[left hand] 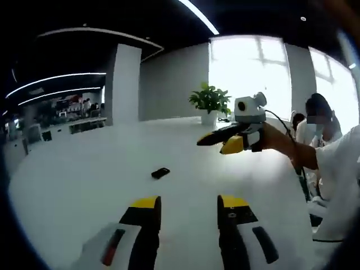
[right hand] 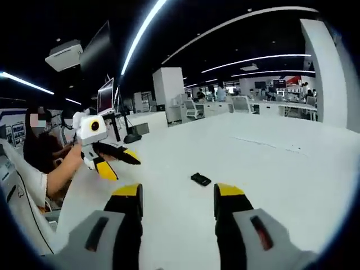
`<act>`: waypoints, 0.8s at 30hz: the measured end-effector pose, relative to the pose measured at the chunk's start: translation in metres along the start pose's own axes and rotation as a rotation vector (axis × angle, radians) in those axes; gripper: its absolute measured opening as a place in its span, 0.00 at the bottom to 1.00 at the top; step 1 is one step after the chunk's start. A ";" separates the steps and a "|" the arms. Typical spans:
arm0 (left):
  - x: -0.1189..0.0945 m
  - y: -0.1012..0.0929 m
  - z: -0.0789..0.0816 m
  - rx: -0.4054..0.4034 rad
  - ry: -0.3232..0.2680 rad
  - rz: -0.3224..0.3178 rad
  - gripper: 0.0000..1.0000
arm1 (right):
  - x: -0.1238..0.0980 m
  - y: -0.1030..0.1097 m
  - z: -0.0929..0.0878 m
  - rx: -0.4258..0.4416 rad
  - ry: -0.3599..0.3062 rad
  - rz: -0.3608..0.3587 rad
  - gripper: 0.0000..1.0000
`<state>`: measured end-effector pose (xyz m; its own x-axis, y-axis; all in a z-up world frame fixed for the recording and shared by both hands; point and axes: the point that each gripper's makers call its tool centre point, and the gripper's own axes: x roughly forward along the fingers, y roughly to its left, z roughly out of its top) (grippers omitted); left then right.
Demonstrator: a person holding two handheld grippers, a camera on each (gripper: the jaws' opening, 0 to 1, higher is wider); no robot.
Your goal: Snap the two parts of the plastic buckle together until the buckle closes and remains connected.
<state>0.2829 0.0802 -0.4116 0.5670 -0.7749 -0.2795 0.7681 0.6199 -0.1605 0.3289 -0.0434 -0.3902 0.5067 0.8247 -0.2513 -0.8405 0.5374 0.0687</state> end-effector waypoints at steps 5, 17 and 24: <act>-0.018 0.000 0.019 -0.024 -0.066 0.049 0.41 | -0.020 -0.003 -0.005 -0.028 0.077 -0.117 0.66; -0.052 -0.016 0.047 0.075 -0.066 0.159 0.60 | -0.060 0.015 0.004 -0.078 0.114 -0.210 0.73; -0.068 -0.023 0.056 0.083 -0.096 0.184 0.65 | -0.089 0.030 0.015 -0.103 0.095 -0.271 0.87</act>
<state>0.2430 0.1114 -0.3359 0.7223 -0.6607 -0.2045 0.6690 0.7424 -0.0354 0.2614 -0.0980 -0.3515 0.6991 0.6311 -0.3362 -0.6947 0.7107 -0.1104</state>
